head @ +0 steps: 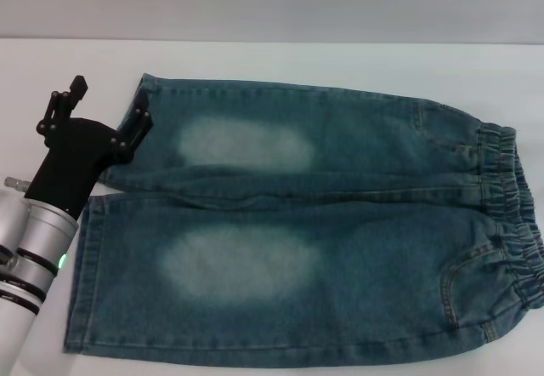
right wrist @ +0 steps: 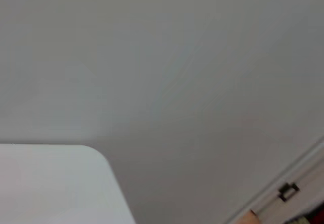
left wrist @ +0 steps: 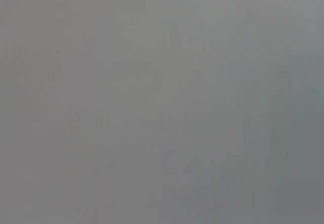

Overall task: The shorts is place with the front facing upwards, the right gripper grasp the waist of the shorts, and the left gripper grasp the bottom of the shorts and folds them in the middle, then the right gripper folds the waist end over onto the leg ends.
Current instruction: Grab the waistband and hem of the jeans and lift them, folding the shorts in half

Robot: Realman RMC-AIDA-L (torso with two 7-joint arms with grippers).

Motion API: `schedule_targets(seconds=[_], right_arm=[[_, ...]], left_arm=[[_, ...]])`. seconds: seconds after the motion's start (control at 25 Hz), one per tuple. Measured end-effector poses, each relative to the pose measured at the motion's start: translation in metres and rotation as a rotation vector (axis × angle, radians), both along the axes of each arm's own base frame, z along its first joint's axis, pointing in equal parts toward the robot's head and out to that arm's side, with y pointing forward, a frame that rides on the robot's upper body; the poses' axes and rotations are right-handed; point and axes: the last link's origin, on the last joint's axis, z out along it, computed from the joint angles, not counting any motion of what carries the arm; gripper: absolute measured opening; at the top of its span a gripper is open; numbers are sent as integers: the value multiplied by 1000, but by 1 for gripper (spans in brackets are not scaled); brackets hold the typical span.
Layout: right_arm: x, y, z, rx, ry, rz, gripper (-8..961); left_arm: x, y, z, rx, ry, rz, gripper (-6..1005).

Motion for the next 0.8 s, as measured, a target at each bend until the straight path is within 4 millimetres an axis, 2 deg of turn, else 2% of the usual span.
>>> schedule_targets(seconds=[0.2, 0.36, 0.48, 0.6, 0.64, 0.68, 0.8], right_arm=[[0, -1, 6, 140, 47, 87, 841], [-3, -3, 13, 263, 178, 222, 841], [-7, -5, 10, 289, 278, 297, 841], [-7, -3, 2, 280, 431, 367, 841], [-6, -3, -4, 275, 592, 442, 841], [-6, -3, -4, 275, 592, 442, 840], [-4, -5, -5, 296, 743, 530, 840]], left_arm=[[0, 0, -1, -5, 0, 3, 844], [0, 0, -3, -16, 4, 2, 845], [1, -1, -4, -20, 5, 1, 845], [0, -2, -4, -21, 5, 4, 846], [-1, -2, -4, -21, 5, 6, 846], [-1, -2, -4, -21, 5, 6, 845], [-1, -3, -4, -21, 6, 7, 844]])
